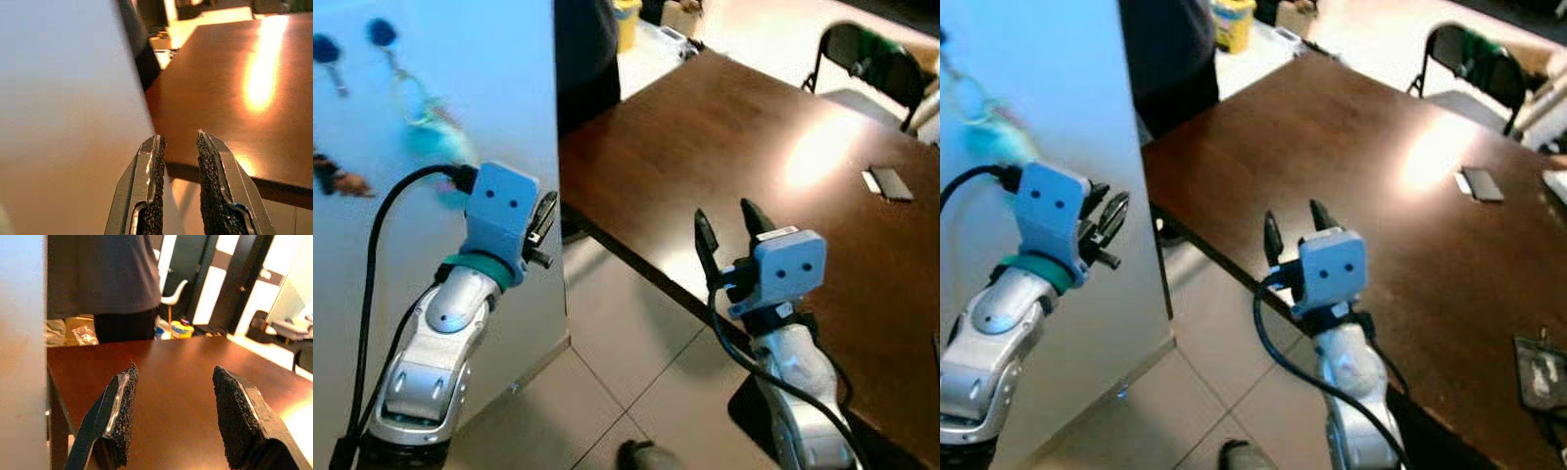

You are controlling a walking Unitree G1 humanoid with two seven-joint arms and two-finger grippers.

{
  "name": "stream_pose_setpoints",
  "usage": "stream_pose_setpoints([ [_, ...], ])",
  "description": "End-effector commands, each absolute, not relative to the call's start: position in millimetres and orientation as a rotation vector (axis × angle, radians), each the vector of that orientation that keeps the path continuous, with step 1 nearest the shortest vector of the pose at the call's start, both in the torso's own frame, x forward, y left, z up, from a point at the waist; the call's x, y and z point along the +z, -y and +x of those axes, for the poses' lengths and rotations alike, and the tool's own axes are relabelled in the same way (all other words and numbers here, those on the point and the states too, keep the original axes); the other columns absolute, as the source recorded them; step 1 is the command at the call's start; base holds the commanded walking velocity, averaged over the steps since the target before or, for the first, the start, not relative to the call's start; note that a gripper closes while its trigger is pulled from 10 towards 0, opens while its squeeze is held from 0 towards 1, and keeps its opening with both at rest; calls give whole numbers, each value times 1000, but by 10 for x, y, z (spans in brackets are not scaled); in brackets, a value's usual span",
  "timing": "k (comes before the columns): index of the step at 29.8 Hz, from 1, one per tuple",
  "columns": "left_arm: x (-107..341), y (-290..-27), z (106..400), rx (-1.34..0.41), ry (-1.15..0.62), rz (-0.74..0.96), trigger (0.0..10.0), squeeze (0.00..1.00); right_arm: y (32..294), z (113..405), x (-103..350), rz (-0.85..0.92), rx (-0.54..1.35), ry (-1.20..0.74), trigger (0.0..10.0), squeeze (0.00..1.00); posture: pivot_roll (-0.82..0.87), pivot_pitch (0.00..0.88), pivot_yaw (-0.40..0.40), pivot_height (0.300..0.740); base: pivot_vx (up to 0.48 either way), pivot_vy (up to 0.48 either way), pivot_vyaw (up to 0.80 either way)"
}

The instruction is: Hang keys on a hook

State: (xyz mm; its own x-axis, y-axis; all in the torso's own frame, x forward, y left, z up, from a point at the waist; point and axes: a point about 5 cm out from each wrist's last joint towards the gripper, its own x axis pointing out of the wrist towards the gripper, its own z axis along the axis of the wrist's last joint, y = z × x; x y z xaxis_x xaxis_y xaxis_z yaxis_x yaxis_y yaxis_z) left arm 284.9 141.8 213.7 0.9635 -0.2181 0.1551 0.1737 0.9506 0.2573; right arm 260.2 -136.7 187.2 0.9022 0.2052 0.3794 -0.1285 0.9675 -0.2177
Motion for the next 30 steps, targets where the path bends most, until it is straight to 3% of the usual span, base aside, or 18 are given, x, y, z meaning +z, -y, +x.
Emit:
stream_pose_setpoints([
  [1, 2126, -1376, 2834, -222, 179, 248, 10000, 0, 1423, 2602, 1843, -194, 154, 392, 10000, 0, -44, 64, 63, 740, 0, 0, -800],
  [30, 2195, -1250, 2825, -266, 208, 197, 10000, 0, 1374, 2640, 1859, -192, 174, 394, 10000, 0, -45, 61, 54, 740, 0, 0, -800],
])
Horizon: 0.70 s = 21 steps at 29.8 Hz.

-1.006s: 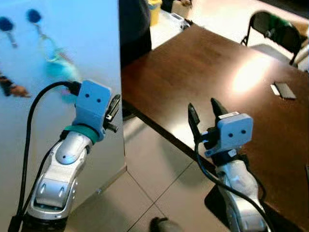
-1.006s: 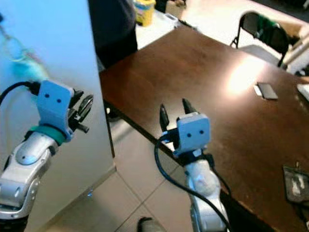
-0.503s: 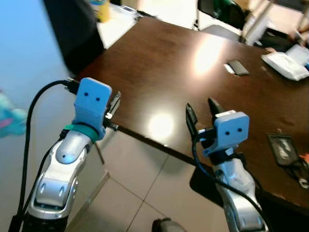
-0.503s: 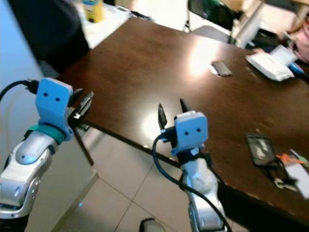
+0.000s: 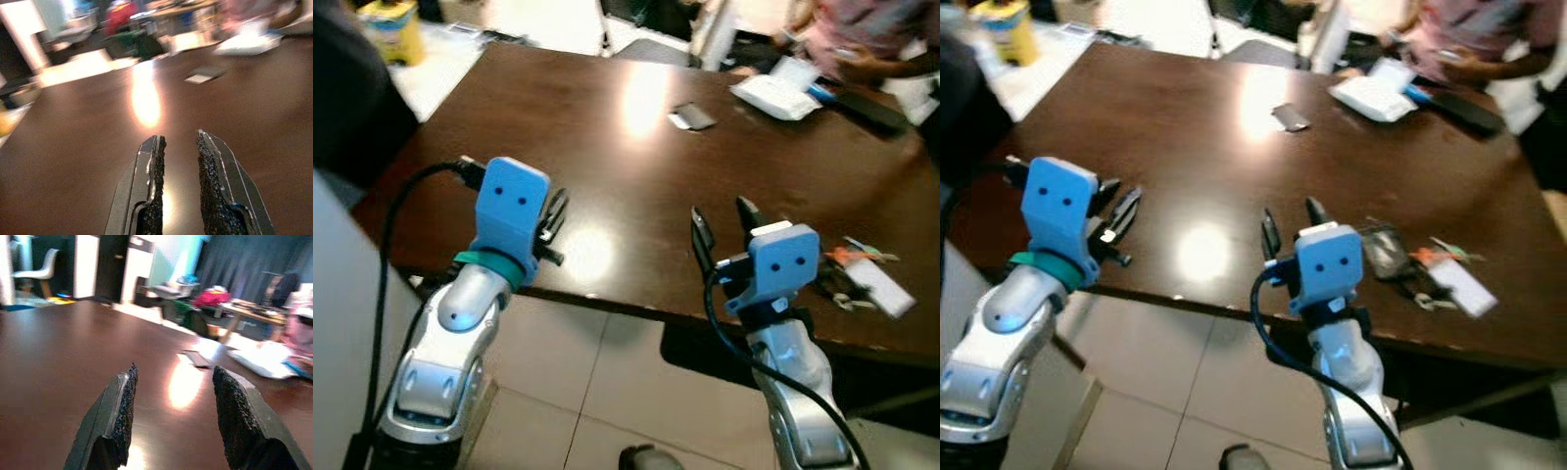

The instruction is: Hang keys on a hook

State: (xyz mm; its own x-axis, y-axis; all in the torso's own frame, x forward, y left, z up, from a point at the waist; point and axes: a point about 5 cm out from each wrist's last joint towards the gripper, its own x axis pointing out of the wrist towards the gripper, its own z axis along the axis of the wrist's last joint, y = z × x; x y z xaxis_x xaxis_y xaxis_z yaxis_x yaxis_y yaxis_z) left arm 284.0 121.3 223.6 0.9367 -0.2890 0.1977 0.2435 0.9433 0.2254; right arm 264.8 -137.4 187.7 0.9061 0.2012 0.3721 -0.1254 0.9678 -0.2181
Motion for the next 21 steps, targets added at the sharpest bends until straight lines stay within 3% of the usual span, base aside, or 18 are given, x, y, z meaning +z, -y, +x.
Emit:
stream_pose_setpoints([
  [1, 2195, -1246, 2812, -272, 209, 189, 10000, 0, 1383, 2642, 1851, -195, 173, 391, 10000, 0, -45, 70, 49, 740, 0, 0, -800],
  [21, 2167, -1235, 2791, -295, 183, 215, 10000, 0, 1377, 2632, 1848, -193, 174, 384, 10000, 0, -37, 91, 55, 740, 0, 0, -800],
])
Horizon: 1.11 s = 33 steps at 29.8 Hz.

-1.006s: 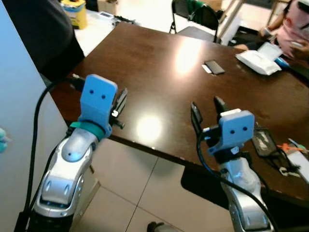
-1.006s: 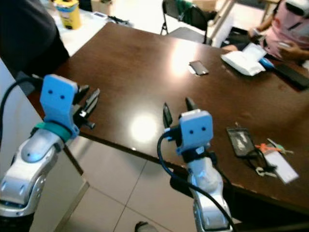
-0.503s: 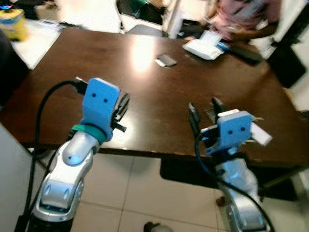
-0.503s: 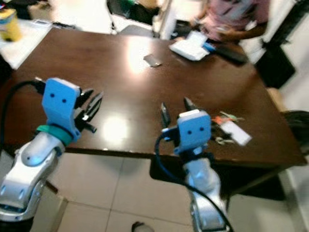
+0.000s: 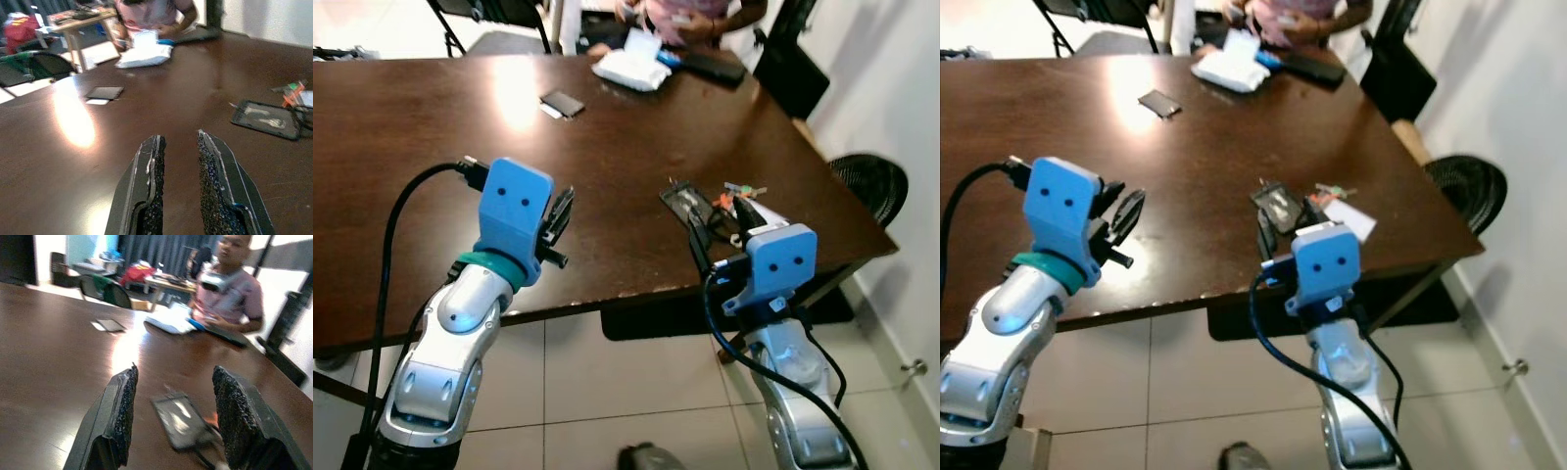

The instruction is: Hang keys on a hook

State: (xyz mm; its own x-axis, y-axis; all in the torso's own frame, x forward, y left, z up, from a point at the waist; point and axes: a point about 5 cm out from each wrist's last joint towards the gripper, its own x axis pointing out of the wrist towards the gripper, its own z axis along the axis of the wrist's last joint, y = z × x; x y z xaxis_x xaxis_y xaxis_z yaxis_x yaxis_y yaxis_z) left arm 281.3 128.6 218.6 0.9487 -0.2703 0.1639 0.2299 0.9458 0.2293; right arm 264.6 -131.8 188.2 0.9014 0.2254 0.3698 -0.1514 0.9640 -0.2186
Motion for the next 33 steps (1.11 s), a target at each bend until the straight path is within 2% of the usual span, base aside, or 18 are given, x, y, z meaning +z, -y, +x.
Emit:
stream_pose_setpoints([
  [1, 2167, -1235, 2791, -295, 183, 215, 10000, 0, 1377, 2632, 1848, -193, 174, 384, 10000, 0, -37, 91, 55, 740, 0, 0, -800],
  [25, 2192, -1229, 2795, -291, 188, 220, 10000, 0, 1347, 2636, 1829, -183, 178, 380, 10000, 0, -24, 98, 61, 740, 0, 0, -800],
  [33, 2214, -1256, 2817, -250, 205, 213, 10000, 0, 1322, 2624, 1841, -180, 201, 397, 10000, 0, -24, 92, 61, 740, 446, 0, 0],
])
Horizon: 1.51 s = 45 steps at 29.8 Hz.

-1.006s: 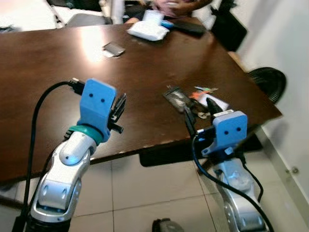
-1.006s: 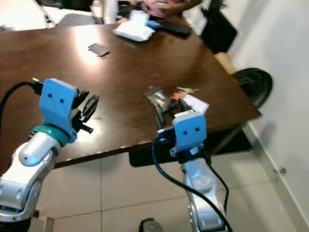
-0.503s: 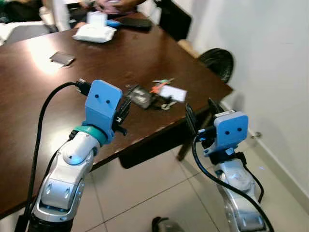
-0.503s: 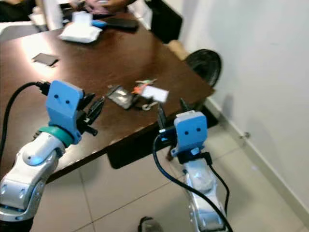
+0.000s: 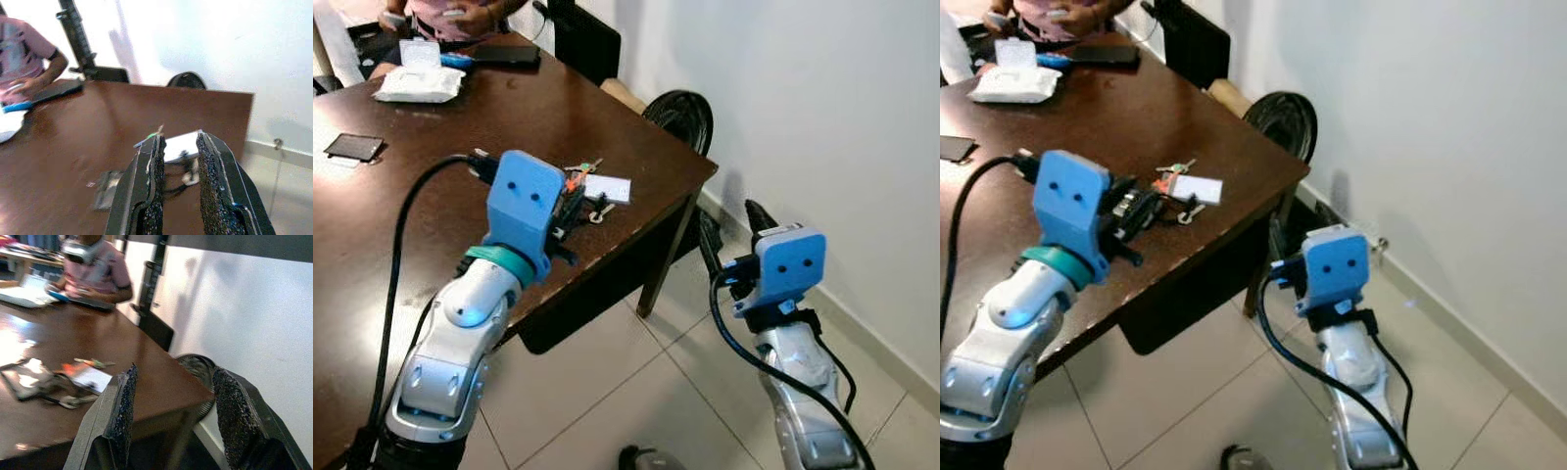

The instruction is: Hang keys on a hook

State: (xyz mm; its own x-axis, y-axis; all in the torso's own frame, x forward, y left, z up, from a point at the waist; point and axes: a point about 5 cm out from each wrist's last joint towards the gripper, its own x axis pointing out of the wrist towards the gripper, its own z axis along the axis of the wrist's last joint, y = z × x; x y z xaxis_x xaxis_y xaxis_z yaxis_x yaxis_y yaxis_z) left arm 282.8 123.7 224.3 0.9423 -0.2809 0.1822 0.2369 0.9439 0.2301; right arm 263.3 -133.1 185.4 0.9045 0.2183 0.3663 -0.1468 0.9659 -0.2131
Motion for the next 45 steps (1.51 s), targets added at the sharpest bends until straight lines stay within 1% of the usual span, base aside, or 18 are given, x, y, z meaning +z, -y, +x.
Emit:
stream_pose_setpoints([
  [1, 2214, -1256, 2817, -250, 205, 213, 10000, 0, 1322, 2624, 1841, -180, 201, 397, 10000, 0, -24, 92, 61, 740, 472, 0, 0],
  [14, 2206, -1241, 2822, -250, 202, 215, 10000, 0, 1306, 2637, 1857, -173, 216, 407, 10000, 0, -23, 85, 59, 740, 437, 0, 0],
  [29, 2193, -1231, 2838, -252, 200, 230, 10000, 0, 1302, 2640, 1860, -177, 225, 414, 10000, 0, -23, 84, 56, 740, 372, 0, 0],
  [30, 2111, -1227, 2838, -318, 142, 236, 10000, 0, 1312, 2643, 1861, -183, 224, 414, 10000, 0, -21, 84, 58, 740, 0, 0, 0],
  [35, 2075, -1223, 2832, -357, 113, 230, 10000, 0, 1317, 2646, 1864, -184, 223, 415, 10000, 0, -21, 84, 58, 740, 0, 0, 0],
  [36, 1995, -1228, 2815, -420, 56, 191, 10000, 0, 1319, 2652, 1866, -195, 224, 418, 10000, 0, -20, 84, 58, 740, 0, 0, 0],
  [37, 1995, -1228, 2815, -420, 56, 191, 10000, 0, 1319, 2652, 1866, -195, 224, 418, 10000, 0, -20, 84, 58, 740, 0, 0, 0],
  [38, 1879, -1242, 2785, -480, -21, 128, 10000, 0, 1328, 2661, 1875, -206, 226, 421, 10000, 0, -20, 88, 60, 740, 0, 0, 0],
  [39, 1761, -1261, 2765, -498, -101, 59, 10000, 0, 1341, 2670, 1876, -216, 230, 421, 10000, 0, -20, 88, 60, 740, 0, 0, 0],
  [41, 1761, -1261, 2765, -498, -101, 59, 10000, 0, 1341, 2670, 1876, -216, 230, 421, 10000, 0, -20, 88, 60, 740, 0, 0, 0],
  [42, 1639, -1276, 2768, -471, -189, -26, 10000, 0, 1350, 2677, 1875, -224, 240, 417, 10000, 0, -19, 92, 58, 740, 0, 0, 0],
  [45, 1639, -1276, 2768, -471, -189, -26, 10000, 0, 1350, 2677, 1875, -224, 240, 417, 10000, 0, -19, 92, 58, 740, 0, 0, 0],
])
